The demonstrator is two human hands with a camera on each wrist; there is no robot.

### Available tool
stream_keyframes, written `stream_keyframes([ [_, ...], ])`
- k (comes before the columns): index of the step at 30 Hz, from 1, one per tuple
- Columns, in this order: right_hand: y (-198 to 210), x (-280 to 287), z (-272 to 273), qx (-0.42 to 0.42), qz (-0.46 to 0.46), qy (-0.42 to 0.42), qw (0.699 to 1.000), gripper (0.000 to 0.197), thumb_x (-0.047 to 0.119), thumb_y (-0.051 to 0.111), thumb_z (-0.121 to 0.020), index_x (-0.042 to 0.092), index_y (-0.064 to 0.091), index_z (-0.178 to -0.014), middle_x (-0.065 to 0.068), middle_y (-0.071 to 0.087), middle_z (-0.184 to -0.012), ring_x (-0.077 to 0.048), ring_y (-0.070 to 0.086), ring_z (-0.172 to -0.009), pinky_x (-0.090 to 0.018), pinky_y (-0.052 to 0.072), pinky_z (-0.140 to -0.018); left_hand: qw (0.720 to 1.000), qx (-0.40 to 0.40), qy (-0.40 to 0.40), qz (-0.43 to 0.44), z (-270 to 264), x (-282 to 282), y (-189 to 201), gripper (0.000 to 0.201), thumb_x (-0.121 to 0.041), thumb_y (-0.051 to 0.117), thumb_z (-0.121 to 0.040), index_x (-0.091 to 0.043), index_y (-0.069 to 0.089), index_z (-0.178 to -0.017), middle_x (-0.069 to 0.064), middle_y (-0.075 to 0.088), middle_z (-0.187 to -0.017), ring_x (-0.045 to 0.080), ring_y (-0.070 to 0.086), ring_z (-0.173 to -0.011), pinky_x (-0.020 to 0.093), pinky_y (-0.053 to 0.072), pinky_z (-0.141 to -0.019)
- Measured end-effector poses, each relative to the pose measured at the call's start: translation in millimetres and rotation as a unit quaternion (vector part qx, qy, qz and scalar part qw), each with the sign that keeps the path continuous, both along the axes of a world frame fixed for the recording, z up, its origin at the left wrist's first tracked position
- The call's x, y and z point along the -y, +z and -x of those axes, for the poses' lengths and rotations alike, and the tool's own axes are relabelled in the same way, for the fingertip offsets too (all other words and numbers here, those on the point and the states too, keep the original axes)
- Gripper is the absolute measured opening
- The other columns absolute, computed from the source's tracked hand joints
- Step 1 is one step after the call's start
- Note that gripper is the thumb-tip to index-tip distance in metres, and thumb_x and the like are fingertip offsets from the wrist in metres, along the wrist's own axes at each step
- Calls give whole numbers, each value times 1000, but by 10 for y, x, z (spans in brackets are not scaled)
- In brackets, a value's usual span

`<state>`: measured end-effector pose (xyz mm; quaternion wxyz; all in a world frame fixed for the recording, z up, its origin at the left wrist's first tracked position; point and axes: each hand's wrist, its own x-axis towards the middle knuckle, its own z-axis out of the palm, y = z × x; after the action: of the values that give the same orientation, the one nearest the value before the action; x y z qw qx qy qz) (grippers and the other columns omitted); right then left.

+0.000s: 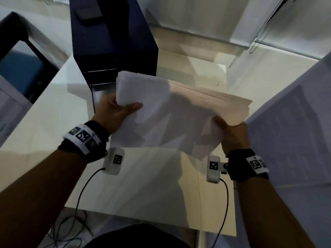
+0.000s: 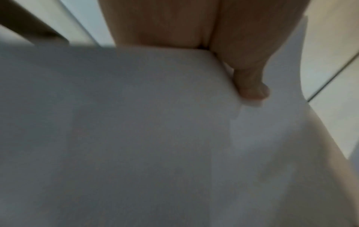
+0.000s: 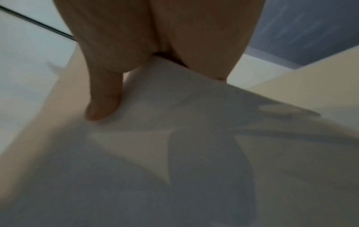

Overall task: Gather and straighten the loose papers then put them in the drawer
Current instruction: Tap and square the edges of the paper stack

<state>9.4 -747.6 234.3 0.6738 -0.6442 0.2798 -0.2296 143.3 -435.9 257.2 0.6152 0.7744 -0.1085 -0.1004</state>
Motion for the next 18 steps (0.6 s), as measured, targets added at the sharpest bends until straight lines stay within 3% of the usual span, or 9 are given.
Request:
stream_keyframes([
  [2,40,-49,80,28,63,-20,997,32,0,75,-79,10,68,-110,11,75,-99,-6,70,-91,-21,54,-80,997,18,59,-43,124,26,-83,12,-33,77,-76,-29,69,-84,-13,69,-81,-6,64,-67,17,52,-63],
  [4,-33,-147,157,24,118,-21,993,27,0,77,-78,15,70,-99,15,75,-91,1,68,-86,-18,54,-78,993,14,96,-72,235,8,-273,28,-32,75,-79,-19,70,-103,-1,68,-94,10,65,-82,28,52,-76],
  [6,-162,-273,209,5,110,-40,993,28,1,81,-72,12,68,-95,11,72,-85,5,66,-75,-18,52,-70,992,35,72,-102,331,-34,-537,42,-34,74,-80,-15,64,-116,5,67,-108,19,63,-96,33,52,-86],
  [9,-303,-370,233,20,69,-31,997,46,-6,80,-71,12,60,-108,-6,65,-93,-3,65,-80,-19,54,-74,995,42,62,-69,431,-12,-737,51,-26,77,-76,-16,52,-120,-14,60,-104,-5,59,-90,11,50,-78],
  [10,-308,-365,224,31,58,-37,997,47,-7,78,-72,16,59,-109,-8,64,-94,-8,65,-83,-19,54,-76,996,41,74,-41,436,9,-745,51,-23,76,-77,-16,50,-120,-19,57,-102,-8,59,-89,9,50,-76],
  [13,-321,-311,183,47,64,-45,996,29,5,75,-81,23,63,-99,-7,65,-94,-18,62,-89,-28,53,-80,993,65,95,14,392,85,-660,42,-21,71,-82,-20,46,-116,-24,60,-95,-10,59,-84,10,51,-71],
  [15,-320,-294,169,41,93,-43,994,9,15,71,-86,21,68,-92,-8,67,-92,-19,62,-88,-32,52,-80,990,88,106,42,324,134,-597,31,-24,66,-86,-17,50,-112,-16,62,-92,-6,60,-80,11,50,-70],
  [18,-288,-306,132,34,103,-62,992,4,11,66,-91,11,70,-92,-5,68,-88,-14,63,-85,-25,51,-78,985,114,121,47,249,205,-530,13,-23,63,-90,-17,59,-101,-11,60,-89,-6,58,-76,11,47,-68],
])
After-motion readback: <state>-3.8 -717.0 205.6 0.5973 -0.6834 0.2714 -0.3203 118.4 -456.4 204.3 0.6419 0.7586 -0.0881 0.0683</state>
